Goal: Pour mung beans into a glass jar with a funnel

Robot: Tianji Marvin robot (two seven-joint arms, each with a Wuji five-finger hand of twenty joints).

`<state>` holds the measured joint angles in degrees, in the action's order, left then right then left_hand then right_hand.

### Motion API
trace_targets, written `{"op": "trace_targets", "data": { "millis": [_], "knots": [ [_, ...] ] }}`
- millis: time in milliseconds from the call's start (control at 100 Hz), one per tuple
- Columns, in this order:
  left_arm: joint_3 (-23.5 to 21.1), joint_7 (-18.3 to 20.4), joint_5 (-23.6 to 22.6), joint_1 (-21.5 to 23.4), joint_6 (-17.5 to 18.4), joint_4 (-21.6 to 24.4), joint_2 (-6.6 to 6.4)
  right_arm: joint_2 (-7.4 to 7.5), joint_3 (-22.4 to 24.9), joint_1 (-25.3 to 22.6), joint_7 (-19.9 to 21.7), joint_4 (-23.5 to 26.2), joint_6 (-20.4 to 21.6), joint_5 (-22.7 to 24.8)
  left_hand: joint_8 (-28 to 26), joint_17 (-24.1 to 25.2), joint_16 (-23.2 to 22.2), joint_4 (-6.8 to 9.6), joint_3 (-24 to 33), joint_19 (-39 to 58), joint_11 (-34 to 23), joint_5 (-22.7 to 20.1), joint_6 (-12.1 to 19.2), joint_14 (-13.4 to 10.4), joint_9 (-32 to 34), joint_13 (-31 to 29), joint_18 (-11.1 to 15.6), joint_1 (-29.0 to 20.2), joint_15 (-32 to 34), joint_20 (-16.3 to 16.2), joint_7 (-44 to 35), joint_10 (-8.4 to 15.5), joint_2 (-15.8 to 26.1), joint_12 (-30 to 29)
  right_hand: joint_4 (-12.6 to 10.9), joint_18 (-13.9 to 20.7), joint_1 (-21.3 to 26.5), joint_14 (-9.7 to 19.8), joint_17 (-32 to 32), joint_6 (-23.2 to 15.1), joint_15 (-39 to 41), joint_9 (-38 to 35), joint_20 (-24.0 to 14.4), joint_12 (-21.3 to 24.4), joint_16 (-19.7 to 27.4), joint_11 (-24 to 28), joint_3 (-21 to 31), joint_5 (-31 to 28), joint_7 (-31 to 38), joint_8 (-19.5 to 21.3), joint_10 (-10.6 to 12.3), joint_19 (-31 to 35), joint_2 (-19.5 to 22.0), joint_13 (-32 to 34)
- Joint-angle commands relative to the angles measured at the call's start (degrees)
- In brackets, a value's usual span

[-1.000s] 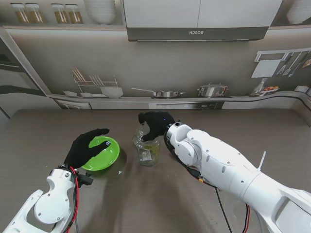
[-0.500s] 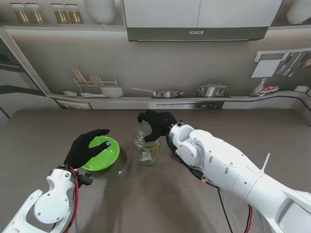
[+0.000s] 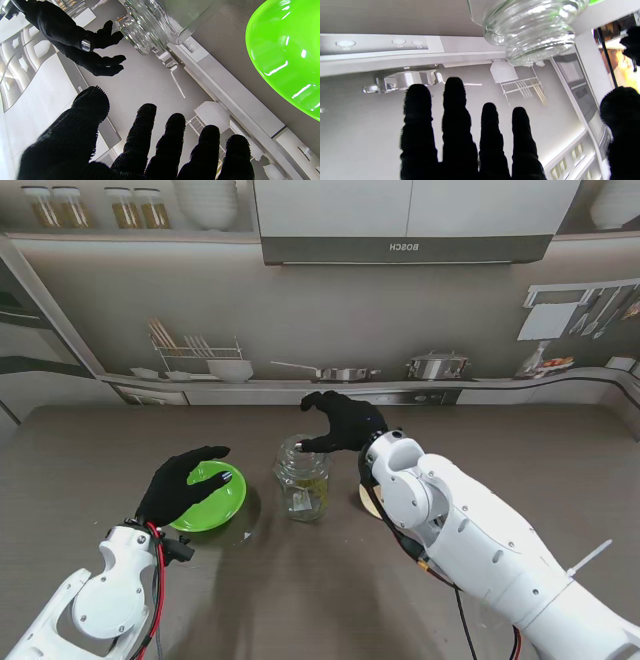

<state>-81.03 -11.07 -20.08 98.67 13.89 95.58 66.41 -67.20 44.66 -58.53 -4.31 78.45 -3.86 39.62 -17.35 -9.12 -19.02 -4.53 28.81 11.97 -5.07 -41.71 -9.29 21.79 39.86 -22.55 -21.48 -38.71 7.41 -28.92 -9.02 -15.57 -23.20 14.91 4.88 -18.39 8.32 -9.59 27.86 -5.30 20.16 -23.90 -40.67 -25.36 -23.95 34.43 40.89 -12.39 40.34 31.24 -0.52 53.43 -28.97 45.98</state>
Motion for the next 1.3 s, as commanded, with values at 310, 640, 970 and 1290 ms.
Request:
{"op": "trace_targets", "data": {
  "millis": [310, 640, 970, 1290],
  "knots": [
    [1.96, 1.71, 0.96, -1.08, -0.07, -0.49, 0.1, 0.89, 11.65, -16.76, -3.89, 10.08, 0.36, -4.89, 0.0, 1.39, 0.19, 1.6, -1.09, -1.52, 0.34, 0.89, 0.54, -0.58, -0.21, -0.41, 1.72, -0.93, -0.9, -0.42, 0.48, 0.22, 1.96, -0.17, -2.63, 0.06, 6.83, 0.11, -0.75, -1.87, -1.54, -11.91, 1.79, 0.64, 0.75, -3.47, 0.76, -11.34, 2.71, -0.41, 2.5, -0.88, -3.32, 1.98],
    [2.63, 1.69, 1.41, -1.56, 0.11, -0.88, 0.16, 0.95, 17.89, -26.15, -6.13, 13.33, 5.81, -8.31, 0.16, 1.52, 0.25, 1.61, -1.0, -1.59, 0.42, 1.5, 0.12, -0.7, -0.6, -0.06, 1.89, -0.84, -1.06, -0.35, 0.74, 0.17, 1.88, -0.25, -2.65, 0.28, 7.12, 0.41, -1.29, -2.14, -2.26, -12.16, 2.14, 0.36, 0.51, -5.09, 1.06, -11.51, 1.43, -1.38, 2.69, -1.35, -4.07, 2.03],
    [3.3, 1.95, 1.5, -1.86, -0.12, -1.3, 0.12, 0.47, 20.59, -28.98, -8.04, 10.99, 12.99, -12.43, 0.28, 1.75, 0.3, 1.61, -1.04, -1.63, 0.57, 2.0, -0.1, -0.64, -1.25, 0.35, 1.98, -0.84, -1.23, -0.35, 0.94, 0.02, 1.9, -0.34, -2.57, 0.04, 7.78, 0.48, -1.38, -1.76, -3.02, -11.16, 2.51, 0.05, 0.63, -5.51, 0.83, -10.7, 0.78, -1.62, 2.53, -2.09, -4.04, 1.54],
    [3.8, 2.06, 1.59, -2.39, 0.23, -1.91, 0.11, 0.75, 22.56, -30.48, -7.38, 11.34, 14.21, -12.51, 0.36, 1.89, 0.36, 1.62, -1.01, -1.66, 0.63, 2.31, -0.02, -0.85, -1.63, 0.62, 2.04, -0.71, -1.34, -0.38, 1.03, 0.0, 1.91, -0.4, -2.59, -0.21, 7.32, 0.27, -2.03, -2.14, -3.37, -10.62, 2.69, 0.01, 0.74, -5.47, 0.8, -10.31, 0.65, -1.71, 2.64, -2.75, -4.4, 0.95]
  ]
}}
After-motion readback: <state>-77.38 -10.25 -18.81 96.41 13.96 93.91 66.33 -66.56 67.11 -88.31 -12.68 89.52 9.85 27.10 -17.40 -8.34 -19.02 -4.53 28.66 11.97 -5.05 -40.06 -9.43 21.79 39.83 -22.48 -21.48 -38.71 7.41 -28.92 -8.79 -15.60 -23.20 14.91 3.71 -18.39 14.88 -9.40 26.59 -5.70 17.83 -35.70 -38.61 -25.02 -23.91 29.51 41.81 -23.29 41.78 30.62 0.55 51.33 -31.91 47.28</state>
